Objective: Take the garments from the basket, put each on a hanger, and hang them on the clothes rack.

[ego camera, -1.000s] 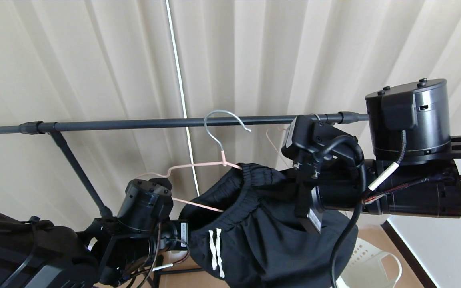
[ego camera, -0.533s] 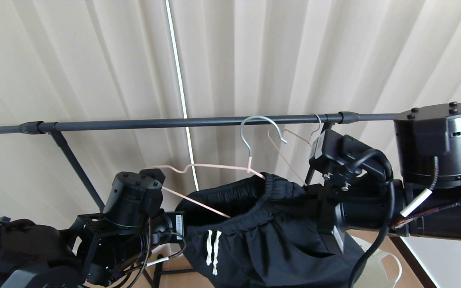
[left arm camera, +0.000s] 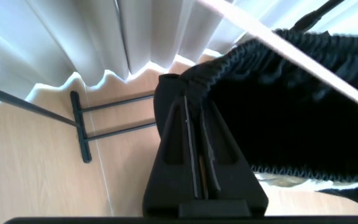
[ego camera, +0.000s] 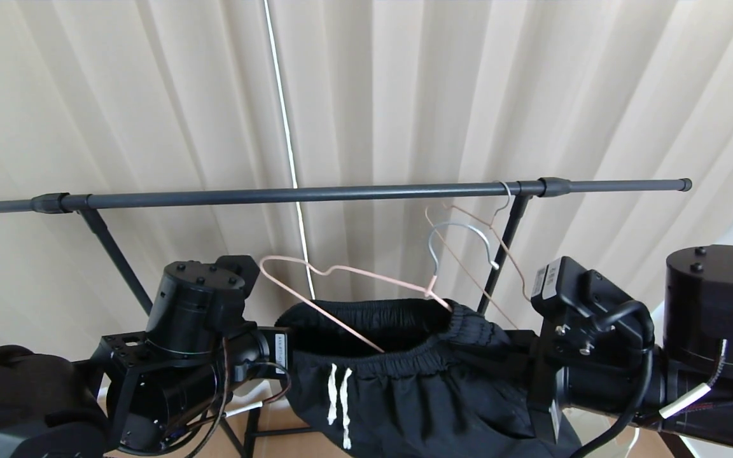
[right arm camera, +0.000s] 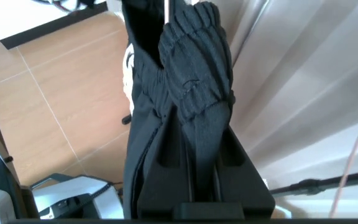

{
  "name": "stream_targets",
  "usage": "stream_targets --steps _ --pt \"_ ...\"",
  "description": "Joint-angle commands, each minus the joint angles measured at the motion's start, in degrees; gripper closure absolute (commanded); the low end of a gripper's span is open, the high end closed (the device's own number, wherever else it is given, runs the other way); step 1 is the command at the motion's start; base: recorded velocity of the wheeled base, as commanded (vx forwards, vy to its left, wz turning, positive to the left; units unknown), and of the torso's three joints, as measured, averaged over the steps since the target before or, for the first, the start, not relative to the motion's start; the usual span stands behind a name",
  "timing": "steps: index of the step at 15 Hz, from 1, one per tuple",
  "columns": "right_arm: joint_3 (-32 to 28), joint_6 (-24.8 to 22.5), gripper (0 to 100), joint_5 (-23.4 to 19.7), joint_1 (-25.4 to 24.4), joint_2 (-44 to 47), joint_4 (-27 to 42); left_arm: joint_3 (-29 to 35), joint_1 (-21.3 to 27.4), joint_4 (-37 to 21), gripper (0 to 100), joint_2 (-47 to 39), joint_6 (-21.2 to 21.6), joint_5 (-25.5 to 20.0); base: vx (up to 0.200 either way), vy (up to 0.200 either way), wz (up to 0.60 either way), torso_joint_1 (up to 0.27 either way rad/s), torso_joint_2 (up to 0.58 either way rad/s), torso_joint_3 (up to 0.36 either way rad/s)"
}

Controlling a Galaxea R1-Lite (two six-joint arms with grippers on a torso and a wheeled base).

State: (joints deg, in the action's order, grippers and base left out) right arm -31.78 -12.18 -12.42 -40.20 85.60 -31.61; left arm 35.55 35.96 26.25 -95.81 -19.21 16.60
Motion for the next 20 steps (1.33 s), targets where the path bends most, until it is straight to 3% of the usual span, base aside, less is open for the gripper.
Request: stream_targets --steps 1,8,12,15,20 --pt "1.28 -0.04 100 0.03 0.04 1.32 -0.91 0.31 -0.37 0.03 100 0.80 0.05 0.01 0.000 0.000 0.00 0.000 0.00 0.000" --pt "1.72 -0.39 100 0.03 0.48 -0.08 -0.47 1.63 -5.99 -0.05 100 0.53 1.19 0.01 0.000 0.000 0.00 0.000 0.00 0.000" --pt "3.92 -3.29 100 0.03 0.48 -0.08 -0.56 3.04 -10.21 -0.05 100 0.53 3.48 -0.08 0.000 0.000 0.00 0.000 0.00 0.000" --pt "4.97 -4.96 100 0.03 0.39 0.62 -0.47 4.71 -10.30 -0.23 100 0.18 3.92 -0.08 0.000 0.000 0.00 0.000 0.00 0.000" --pt "6.29 -6.28 100 0.12 0.39 2.73 -0.47 6.55 -10.12 -0.58 100 0.53 8.23 0.10 0.000 0.000 0.00 0.000 0.00 0.000"
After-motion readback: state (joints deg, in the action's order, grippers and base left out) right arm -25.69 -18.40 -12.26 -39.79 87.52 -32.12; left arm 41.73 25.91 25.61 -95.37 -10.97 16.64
